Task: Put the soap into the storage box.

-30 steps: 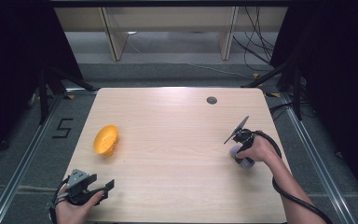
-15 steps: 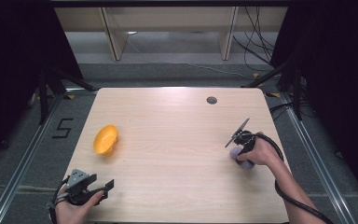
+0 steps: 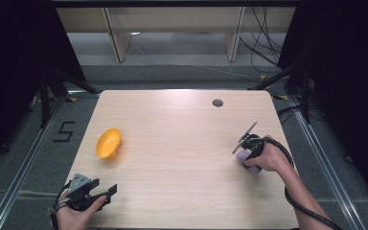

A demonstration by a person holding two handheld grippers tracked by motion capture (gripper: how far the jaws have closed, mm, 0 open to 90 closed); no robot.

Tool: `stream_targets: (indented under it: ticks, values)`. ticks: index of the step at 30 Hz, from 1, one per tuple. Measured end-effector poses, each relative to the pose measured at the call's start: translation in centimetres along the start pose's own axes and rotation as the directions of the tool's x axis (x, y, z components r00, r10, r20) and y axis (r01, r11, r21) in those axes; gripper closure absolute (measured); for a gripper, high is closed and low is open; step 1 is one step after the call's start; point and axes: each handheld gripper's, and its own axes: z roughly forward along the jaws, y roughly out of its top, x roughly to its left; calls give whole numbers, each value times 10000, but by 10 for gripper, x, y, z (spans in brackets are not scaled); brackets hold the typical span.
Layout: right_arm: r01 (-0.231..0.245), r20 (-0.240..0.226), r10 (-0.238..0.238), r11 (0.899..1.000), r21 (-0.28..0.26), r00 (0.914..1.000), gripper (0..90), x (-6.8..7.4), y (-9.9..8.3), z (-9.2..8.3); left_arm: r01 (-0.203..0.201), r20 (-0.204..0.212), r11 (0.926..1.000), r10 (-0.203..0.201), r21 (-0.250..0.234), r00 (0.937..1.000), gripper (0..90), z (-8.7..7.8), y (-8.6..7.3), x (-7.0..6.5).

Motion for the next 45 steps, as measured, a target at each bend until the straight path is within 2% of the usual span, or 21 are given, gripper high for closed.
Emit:
stream_targets:
  ticks: [2, 4, 5, 7, 14, 15, 21, 23, 24, 29, 30, 31, 33, 34, 36, 38, 40, 41, 43, 44, 45]
  values:
    - [129, 96, -128, 9998, -123, 9999, 502, 0, -1, -1, 1, -7, 10000, -1, 8, 10000, 233, 0, 0, 0]
    - [-157, 134, 158, 9998, -80, 9998, 502, 4, 0, -3, 2, -24, 10000, -2, -1, 10000, 233, 0, 0, 0]
    - [206, 165, -203, 9997, -165, 9997, 502, 3, -1, -5, 20, -4, 10000, -20, -15, 10000, 233, 0, 0, 0]
    - [112, 150, -110, 9998, -162, 9998, 502, 4, 0, -6, 20, -5, 10000, -20, -26, 10000, 233, 0, 0, 0]
    - [545, 264, -538, 9981, -300, 9982, 502, 6, 0, -10, 104, -22, 9998, -104, -140, 9999, 235, -1, 0, 1]
    - [413, 287, -405, 9988, -281, 9988, 502, 8, 0, -11, 107, -31, 9999, -108, -132, 9999, 235, -1, 0, 1]
    - [585, 491, -565, 9974, -418, 9972, 502, 11, 0, -17, 178, 40, 9997, -177, -190, 9998, 237, 0, 0, 0]
    - [605, 597, -570, 9964, -590, 9966, 502, 14, 0, -19, 106, 22, 9999, -106, -125, 9999, 237, 0, 0, 1]
    - [819, 647, -778, 9946, -639, 9949, 502, 14, 0, -20, 117, 16, 9998, -116, -135, 9999, 237, 0, 0, 1]
    - [983, 849, -916, 9920, -792, 9922, 502, 22, -2, -24, 111, -39, 9999, -112, -95, 9999, 238, -1, 0, 1]
    - [1143, 947, -1057, 9893, -906, 9899, 502, 23, -2, -25, 114, -36, 9999, -114, -96, 9999, 238, -1, 0, 1]
    - [1056, 929, -965, 9895, -984, 9910, 502, 25, -3, -25, 127, -35, 9999, -127, -106, 9999, 238, -1, 0, 1]
    - [1250, 1184, -1116, 9858, -1121, 9867, 502, 27, -4, -27, 136, 20, 9998, -135, -152, 9999, 239, 0, 0, 1]
    - [1108, 1194, -972, 9874, -1130, 9881, 502, 30, -5, -29, 140, 24, 9998, -140, -147, 9999, 239, -1, 0, 1]
    - [1343, 1435, -1154, 9823, -1302, 9829, 502, 32, -6, -31, 144, -29, 9998, -145, -116, 9999, 239, -1, 0, 0]
    - [1361, 1491, -1153, 9811, -1376, 9821, 502, 36, -7, -33, 173, -16, 9997, -174, -144, 9998, 240, -1, 0, 0]
    - [1616, 1695, -1358, 9755, -1493, 9761, 502, 39, -8, -36, 221, 34, 9995, -220, -212, 9998, 242, 0, 0, 0]
    - [1839, 1826, -1538, 9696, -1614, 9711, 502, 42, -9, -38, 207, 51, 9996, -206, -215, 9998, 242, 0, 0, 0]
    - [1866, 1889, -1544, 9682, -1669, 9698, 502, 43, -10, -39, 177, 65, 9996, -176, -200, 9998, 243, 0, 0, 0]
    - [1716, 1965, -1353, 9683, -1817, 9711, 502, 47, -11, -39, 145, 40, 9998, -145, -168, 9999, 243, 0, 0, 0]
    - [2198, 2201, -1761, 9563, -1927, 9594, 502, 48, -12, -41, 146, 88, 9997, -145, -195, 9999, 244, 0, 0, 0]
